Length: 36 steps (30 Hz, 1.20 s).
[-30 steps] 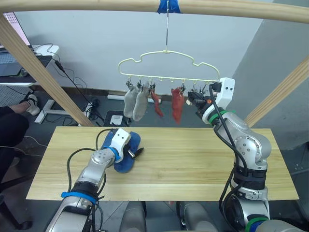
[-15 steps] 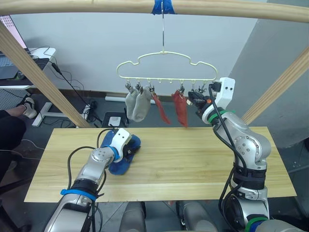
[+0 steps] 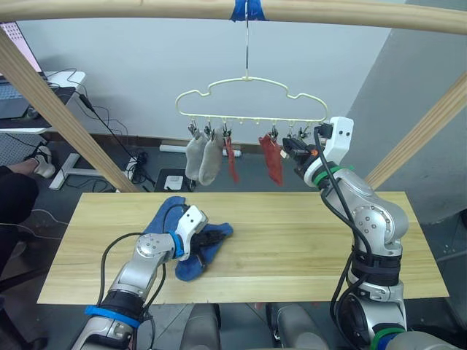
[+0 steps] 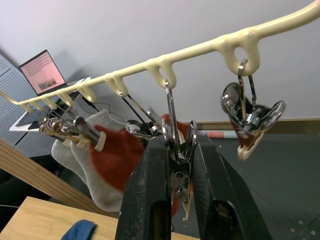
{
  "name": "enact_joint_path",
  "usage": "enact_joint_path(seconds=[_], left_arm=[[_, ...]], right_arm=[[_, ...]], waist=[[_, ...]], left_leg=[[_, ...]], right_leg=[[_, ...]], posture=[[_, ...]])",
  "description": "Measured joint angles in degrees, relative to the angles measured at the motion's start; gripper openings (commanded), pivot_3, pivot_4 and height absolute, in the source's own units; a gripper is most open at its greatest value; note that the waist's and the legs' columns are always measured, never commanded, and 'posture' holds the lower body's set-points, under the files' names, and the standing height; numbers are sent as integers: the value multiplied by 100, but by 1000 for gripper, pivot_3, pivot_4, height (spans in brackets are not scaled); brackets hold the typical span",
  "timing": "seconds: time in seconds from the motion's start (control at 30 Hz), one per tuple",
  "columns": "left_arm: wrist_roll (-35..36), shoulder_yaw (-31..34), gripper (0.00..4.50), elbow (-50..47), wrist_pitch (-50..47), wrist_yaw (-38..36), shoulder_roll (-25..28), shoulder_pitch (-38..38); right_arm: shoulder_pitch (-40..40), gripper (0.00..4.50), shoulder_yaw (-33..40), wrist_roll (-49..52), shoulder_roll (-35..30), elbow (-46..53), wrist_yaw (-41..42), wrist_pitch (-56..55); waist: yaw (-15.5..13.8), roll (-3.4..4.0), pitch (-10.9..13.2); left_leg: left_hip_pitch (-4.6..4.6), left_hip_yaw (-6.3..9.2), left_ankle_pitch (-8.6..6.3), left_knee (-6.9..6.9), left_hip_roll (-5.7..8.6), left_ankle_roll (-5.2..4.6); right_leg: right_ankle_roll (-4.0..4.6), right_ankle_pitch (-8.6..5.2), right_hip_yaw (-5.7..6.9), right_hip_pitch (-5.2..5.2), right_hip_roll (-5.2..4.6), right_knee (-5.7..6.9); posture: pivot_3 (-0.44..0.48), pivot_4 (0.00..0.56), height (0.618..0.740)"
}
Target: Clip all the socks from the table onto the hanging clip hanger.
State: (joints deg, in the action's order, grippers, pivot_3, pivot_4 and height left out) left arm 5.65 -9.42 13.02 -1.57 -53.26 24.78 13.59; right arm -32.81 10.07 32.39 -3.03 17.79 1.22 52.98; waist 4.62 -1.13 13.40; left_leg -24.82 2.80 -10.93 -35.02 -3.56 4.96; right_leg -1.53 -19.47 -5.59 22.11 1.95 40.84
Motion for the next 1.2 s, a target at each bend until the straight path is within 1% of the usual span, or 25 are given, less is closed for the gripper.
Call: enact_joint_path(seconds=[0.07, 0.13, 0.23, 0.33, 0.53, 0.8, 1.2], left_arm=[[198, 34, 19, -351, 109, 23, -235, 41], [389, 84, 19, -700, 251, 80, -478, 99], [558, 102, 19, -1074, 403, 228, -658, 255], [560, 139, 19, -1097, 528, 476, -853, 424], [339, 79, 19, -1010, 889, 779, -1048, 791], [208, 81, 19, -684, 1205, 1007, -1165, 992], [234, 86, 19, -533, 1230, 1018, -1284, 1118]], right_arm=[[-21, 280, 110, 182, 66, 0, -53, 173], [-117, 280, 423, 509, 179, 0, -248, 481], [-351, 280, 874, 933, 196, 1, -538, 915], [-551, 280, 1355, 1432, 357, 1, -947, 1356], [-868, 280, 1844, 2323, 709, -9, -1831, 1969], [-888, 280, 1906, 3019, 772, -9, -2545, 2145], [-877, 280, 1740, 3650, 548, -55, -3061, 1964]], waist=[[0, 0, 0], [0, 0, 0], [8, -1, -1], [16, -1, -1], [28, -1, -1], [40, -1, -1], [52, -1, -1]], left_leg=[[-2, -1, 0, 0, 0, 0], [-3, 0, 0, 0, -2, 0], [-1, 0, 0, 0, -1, 0], [-1, -1, 0, 0, 0, -1], [-2, -4, 0, 1, 0, -1], [-6, -5, 0, 2, 1, -1], [-7, -7, 0, 3, 1, -2]], right_leg=[[0, 0, 0, 0, 0, -2], [0, 0, 1, 0, 0, -1], [0, 0, -1, 0, 2, 0], [0, 0, -2, 1, 2, 1], [0, 0, -5, 2, 3, -2], [-1, 0, -5, 6, 3, -3], [-2, -1, -7, 9, 5, -5]], posture=[[-48, 201, 740], [-57, 202, 740], [-65, 203, 740], [-65, 203, 740], [-86, 210, 740], [-89, 215, 740], [-100, 218, 740]])
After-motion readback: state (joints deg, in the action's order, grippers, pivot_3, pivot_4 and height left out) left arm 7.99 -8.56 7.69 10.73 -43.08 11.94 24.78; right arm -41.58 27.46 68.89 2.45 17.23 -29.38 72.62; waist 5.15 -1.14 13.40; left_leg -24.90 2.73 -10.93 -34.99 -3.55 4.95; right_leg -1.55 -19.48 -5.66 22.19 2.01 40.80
